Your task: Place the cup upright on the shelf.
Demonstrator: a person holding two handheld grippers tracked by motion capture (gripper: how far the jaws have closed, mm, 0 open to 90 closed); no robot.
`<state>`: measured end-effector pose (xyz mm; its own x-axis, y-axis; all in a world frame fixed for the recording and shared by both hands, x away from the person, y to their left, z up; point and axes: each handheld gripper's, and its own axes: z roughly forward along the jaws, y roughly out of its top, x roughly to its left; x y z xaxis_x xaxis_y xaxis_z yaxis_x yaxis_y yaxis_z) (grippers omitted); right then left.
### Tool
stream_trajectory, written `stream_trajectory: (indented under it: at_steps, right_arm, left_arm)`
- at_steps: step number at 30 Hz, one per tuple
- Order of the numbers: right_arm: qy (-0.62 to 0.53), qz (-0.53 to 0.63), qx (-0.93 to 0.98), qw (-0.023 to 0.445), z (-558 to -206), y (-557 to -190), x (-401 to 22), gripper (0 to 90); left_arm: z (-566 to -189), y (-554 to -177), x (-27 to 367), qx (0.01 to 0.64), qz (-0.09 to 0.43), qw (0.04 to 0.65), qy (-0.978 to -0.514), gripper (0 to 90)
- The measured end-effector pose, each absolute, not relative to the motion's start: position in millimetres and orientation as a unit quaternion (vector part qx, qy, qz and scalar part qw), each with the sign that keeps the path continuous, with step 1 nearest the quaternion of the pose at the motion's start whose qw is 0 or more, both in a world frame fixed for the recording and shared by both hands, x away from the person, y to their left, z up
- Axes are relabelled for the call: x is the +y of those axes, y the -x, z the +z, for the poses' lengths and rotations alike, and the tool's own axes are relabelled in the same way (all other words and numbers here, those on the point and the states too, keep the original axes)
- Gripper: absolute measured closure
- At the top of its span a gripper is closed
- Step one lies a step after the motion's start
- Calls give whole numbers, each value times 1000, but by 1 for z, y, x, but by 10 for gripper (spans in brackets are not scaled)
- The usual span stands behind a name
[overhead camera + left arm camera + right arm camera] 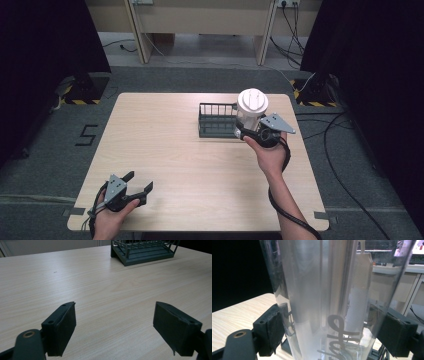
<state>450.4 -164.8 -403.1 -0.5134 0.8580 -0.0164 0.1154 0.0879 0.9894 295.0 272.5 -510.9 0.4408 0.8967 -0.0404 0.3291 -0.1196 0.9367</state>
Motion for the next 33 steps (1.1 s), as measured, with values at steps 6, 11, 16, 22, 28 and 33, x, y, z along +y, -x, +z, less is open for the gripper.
stream_trajectory:
  at_steps: [6,11,16,22,28,33]
  right_arm:
    - [-371,565,659,330,-401,-458,-162,179]
    - [-373,562,660,331,-399,-463,-159,179]
    - [-375,561,659,331,-398,-468,-158,179]
    - [-381,557,660,330,-399,-474,-156,179]
    - [-385,555,660,329,-397,-482,-155,179]
    - [-386,555,659,330,-394,-486,-154,179]
  left_arm:
    - [-511,-295,273,444,287,494,-690,181]
    - [-511,-295,273,444,287,495,-689,181]
    - [-511,-295,273,444,286,495,-689,181]
    - [-511,-295,273,443,287,496,-690,181]
    - [-511,-295,273,442,287,495,-691,181]
    - [-511,-295,273,442,286,496,-690,181]
